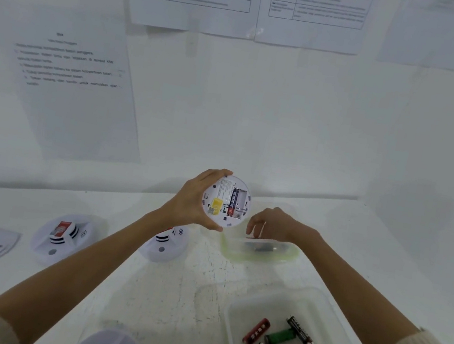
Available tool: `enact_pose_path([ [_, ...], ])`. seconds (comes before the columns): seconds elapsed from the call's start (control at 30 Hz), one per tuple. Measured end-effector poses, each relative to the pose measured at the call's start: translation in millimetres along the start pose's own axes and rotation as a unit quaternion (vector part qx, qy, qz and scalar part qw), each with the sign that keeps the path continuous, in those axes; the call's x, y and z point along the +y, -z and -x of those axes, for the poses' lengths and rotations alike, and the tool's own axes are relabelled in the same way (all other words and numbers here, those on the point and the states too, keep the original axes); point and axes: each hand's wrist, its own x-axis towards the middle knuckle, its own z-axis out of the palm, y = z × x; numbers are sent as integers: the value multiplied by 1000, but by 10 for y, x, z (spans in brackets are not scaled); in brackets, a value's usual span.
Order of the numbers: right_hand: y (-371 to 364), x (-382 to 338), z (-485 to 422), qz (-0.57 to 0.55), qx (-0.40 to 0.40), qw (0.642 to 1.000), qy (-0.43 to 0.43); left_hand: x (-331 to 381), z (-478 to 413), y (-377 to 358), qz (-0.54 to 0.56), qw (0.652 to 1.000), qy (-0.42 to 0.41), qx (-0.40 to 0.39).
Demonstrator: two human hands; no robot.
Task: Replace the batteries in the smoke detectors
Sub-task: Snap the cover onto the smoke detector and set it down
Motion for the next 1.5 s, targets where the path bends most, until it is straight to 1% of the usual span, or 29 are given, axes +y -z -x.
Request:
enact_pose_path([
  [0.1, 70, -45, -47, 53, -18, 998, -8, 13, 5, -17, 0, 1000, 5, -7],
  [0.17, 94, -74, -48, 50, -44, 998, -12, 12, 2, -21, 0, 1000, 5, -12],
  [0.23, 78, -86, -26, 44, -51, 998, 3, 12, -4, -22, 1, 1000, 5, -15],
  [0.3, 60, -62, -17, 2, -19, 1000, 20, 17, -10, -20, 2, 1000, 5, -15],
  [0.37, 83, -31, 18, -94, 40, 995, 7, 20, -9, -16, 4, 1000, 4, -13],
  [0.4, 105, -5, 55, -178, 70, 982, -5, 20, -10, -15, 5, 1000, 4, -13],
  [0.47, 166, 35, 143, -358, 106, 928, -1, 9, -6, -19, 14, 1000, 7, -9],
  [0.5, 205, 45, 194, -409, 115, 905, 13, 4, -4, -23, 20, 1000, 9, -7],
  [0.53, 240, 52, 240, -430, 122, 894, 26, 1, -4, -27, 24, 1000, 10, -5],
  [0.63, 314, 18, 339, -448, 156, 879, 43, 8, -22, -46, 26, 1000, 15, 1],
  [0.73, 349, -67, 393, -485, 222, 845, 45, 23, -45, -65, 27, 999, 18, 13],
  [0.8, 378, -134, 410, -513, 252, 819, 53, 29, -55, -67, 30, 999, 21, 16],
  [0.83, 401, -173, 420, -517, 258, 814, 54, 32, -59, -64, 31, 999, 23, 17],
  [0.87, 429, -213, 427, -509, 261, 819, 51, 36, -63, -59, 32, 999, 23, 18],
  [0.93, 473, -296, 431, -465, 270, 843, 30, 41, -68, -47, 36, 999, 25, 23],
  [1.0, 491, -384, 438, -395, 291, 871, 13, 42, -69, -34, 40, 998, 31, 30],
  [1.07, 475, -449, 435, -346, 305, 887, 14, 43, -69, -20, 45, 998, 38, 36],
  [1.23, 435, -517, 376, -280, 325, 902, 36, 60, -57, -11, 48, 997, 38, 43],
  [1.37, 402, -567, 299, -230, 353, 906, 18, 111, -64, -28, 49, 998, 24, 40],
  [1.5, 298, -613, 240, -222, 408, 885, 35, 168, -88, -38, 50, 997, 14, 50],
])
